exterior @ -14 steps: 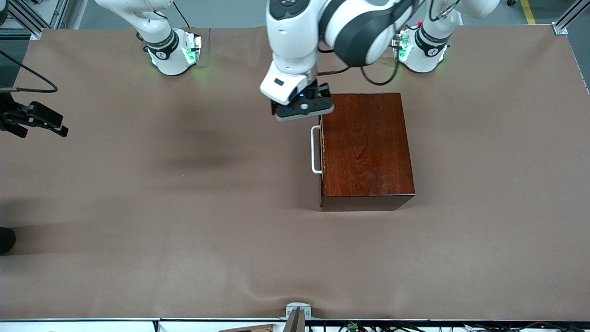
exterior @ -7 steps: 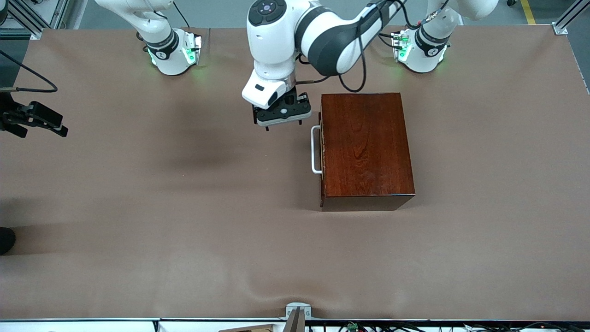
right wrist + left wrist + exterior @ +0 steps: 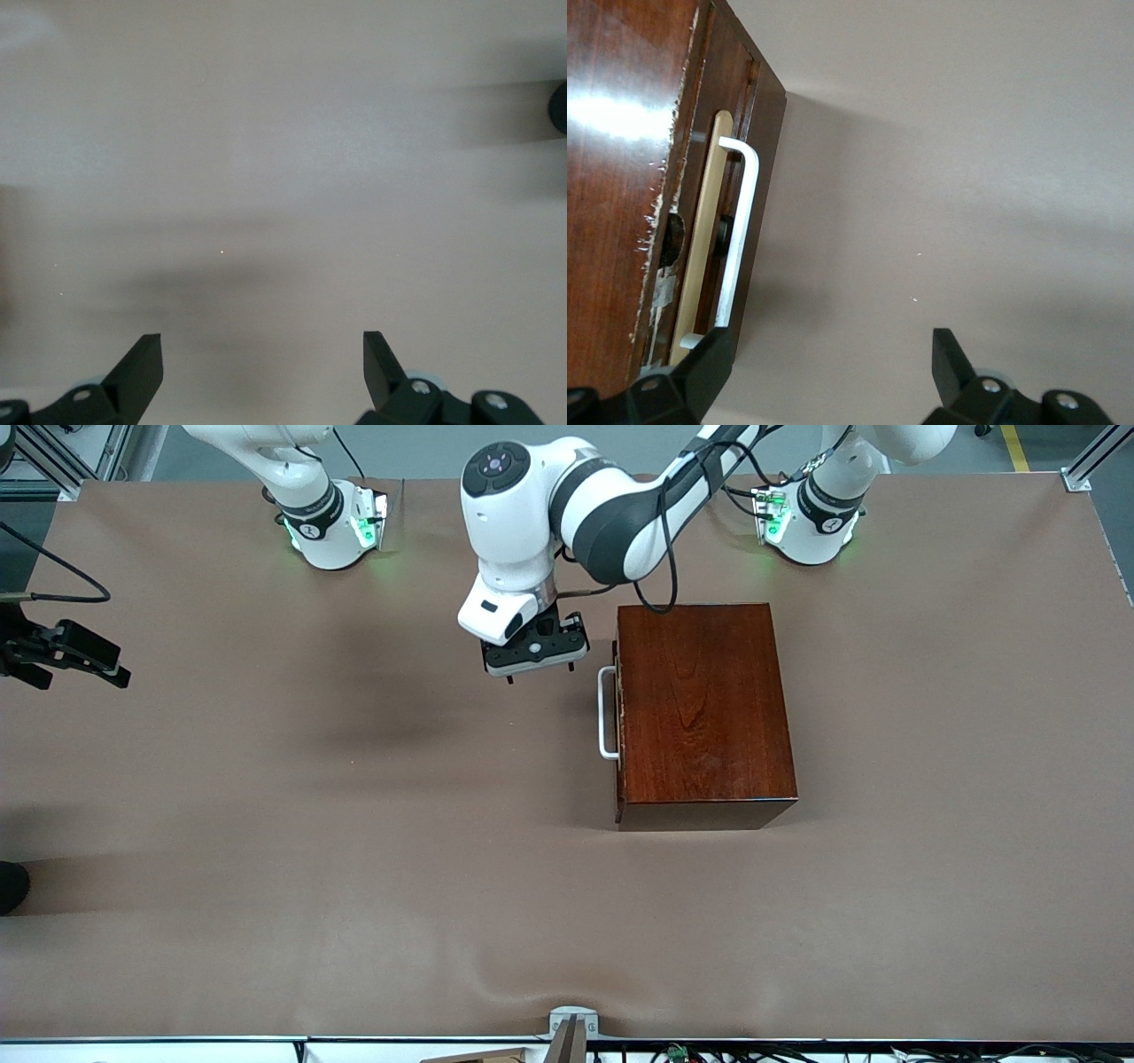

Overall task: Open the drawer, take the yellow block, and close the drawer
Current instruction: 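Lower the left gripper beside the white drawer handle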

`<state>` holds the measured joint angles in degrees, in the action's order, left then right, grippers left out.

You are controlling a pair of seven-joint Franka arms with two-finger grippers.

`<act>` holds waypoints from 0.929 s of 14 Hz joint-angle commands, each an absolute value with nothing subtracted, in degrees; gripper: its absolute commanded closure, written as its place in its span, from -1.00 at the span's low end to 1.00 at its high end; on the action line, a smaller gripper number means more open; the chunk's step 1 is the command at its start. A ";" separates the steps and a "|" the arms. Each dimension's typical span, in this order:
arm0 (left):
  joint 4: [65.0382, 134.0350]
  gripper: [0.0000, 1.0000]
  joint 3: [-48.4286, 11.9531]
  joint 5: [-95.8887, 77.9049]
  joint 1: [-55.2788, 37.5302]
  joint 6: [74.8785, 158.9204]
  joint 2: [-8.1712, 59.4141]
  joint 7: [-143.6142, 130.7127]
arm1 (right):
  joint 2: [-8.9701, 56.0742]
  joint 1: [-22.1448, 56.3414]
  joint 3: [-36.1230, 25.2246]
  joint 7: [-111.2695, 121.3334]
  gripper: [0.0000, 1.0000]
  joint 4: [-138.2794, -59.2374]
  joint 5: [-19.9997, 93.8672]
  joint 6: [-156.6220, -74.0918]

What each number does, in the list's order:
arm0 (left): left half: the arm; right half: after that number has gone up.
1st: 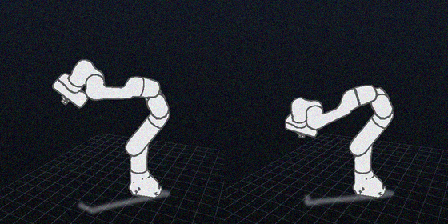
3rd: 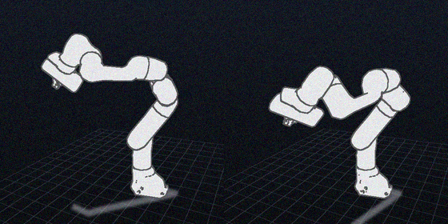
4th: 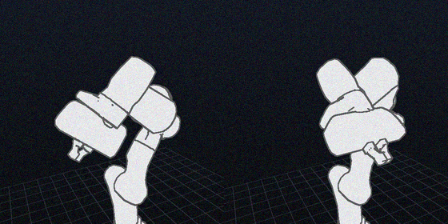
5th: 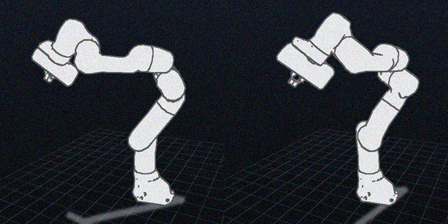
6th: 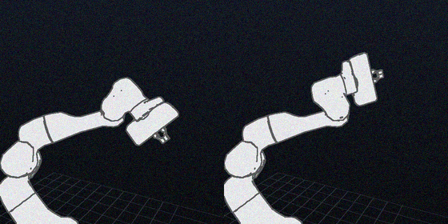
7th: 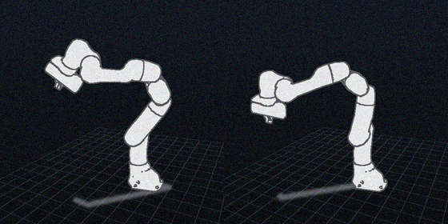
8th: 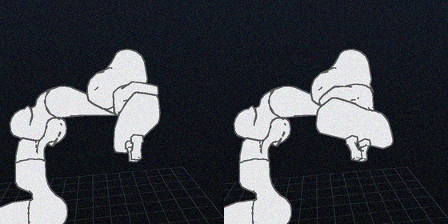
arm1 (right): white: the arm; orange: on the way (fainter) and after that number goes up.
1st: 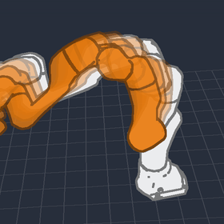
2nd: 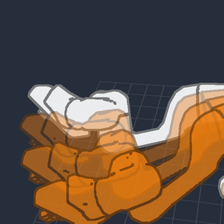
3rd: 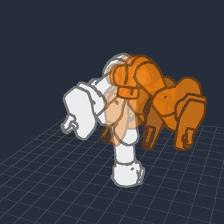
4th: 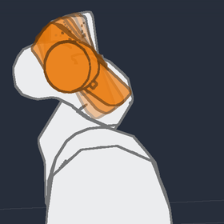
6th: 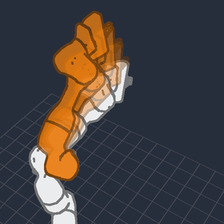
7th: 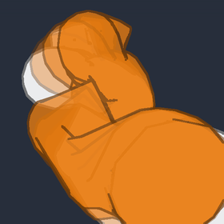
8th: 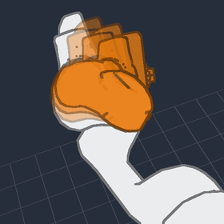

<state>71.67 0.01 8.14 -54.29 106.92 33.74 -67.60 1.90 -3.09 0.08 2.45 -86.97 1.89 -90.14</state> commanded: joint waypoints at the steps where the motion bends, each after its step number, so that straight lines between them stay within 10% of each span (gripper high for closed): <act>1: 69.96 -1.00 0.53 9.76 -55.02 106.79 35.68 -67.59 | 1.49 -4.39 0.88 3.08 -1.00 -86.75 2.81 -89.91; 13: 70.31 -1.00 0.44 11.51 -54.67 105.12 38.49 -67.32 | 1.49 -4.39 0.88 3.08 -1.00 -86.75 2.81 -89.91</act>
